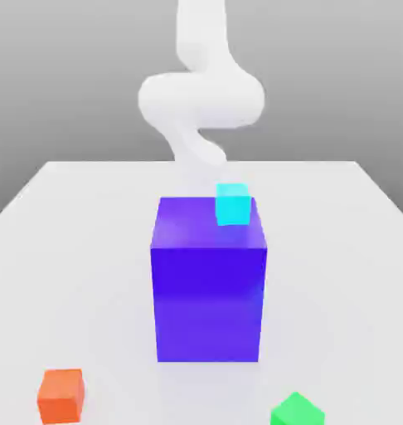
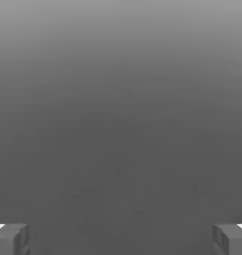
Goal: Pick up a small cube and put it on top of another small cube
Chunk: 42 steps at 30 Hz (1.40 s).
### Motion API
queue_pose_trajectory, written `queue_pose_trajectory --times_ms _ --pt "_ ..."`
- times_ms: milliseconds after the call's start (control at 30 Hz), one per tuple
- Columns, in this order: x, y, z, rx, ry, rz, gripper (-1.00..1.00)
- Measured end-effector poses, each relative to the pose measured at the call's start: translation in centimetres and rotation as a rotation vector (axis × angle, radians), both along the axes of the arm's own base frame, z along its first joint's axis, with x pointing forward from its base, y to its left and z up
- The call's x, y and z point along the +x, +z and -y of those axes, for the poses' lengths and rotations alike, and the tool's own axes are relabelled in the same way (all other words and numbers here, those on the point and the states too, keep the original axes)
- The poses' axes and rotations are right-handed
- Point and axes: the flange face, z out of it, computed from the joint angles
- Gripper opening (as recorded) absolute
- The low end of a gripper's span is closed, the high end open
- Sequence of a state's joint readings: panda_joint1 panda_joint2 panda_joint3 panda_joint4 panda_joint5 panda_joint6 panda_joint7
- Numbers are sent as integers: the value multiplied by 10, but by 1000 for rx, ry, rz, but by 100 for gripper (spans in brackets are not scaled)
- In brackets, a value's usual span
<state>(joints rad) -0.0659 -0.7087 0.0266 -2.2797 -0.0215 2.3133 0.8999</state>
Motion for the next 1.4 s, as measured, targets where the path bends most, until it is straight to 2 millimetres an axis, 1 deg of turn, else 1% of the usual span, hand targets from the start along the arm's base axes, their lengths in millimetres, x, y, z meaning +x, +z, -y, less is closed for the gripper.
queue_pose_trajectory --times_ms 133,300,467,533,600,667,833,933,1067,1133,1167,1267,1300,1400 --pt "49 -41 27 57 -195 -83 0" --pt "99 -100 69 133 -429 -172 0" --pt "135 -167 120 216 -661 -249 0" --pt "145 -197 142 253 -755 -277 0" --pt "152 -227 169 292 -857 -303 0" --pt "155 -258 195 333 -956 -327 0" --pt "160 -338 240 438 -1176 -388 0" --pt "155 -386 267 508 -1314 -420 0" --pt "142 -451 301 608 -1503 -460 0" --pt "132 -483 315 660 -1596 -478 0" --pt "131 -500 319 673 -1618 -482 0" --pt "129 -550 322 684 -1638 -486 0" --pt "128 -559 322 684 -1639 -487 -100" --pt "128 -559 322 684 -1639 -486 -100"
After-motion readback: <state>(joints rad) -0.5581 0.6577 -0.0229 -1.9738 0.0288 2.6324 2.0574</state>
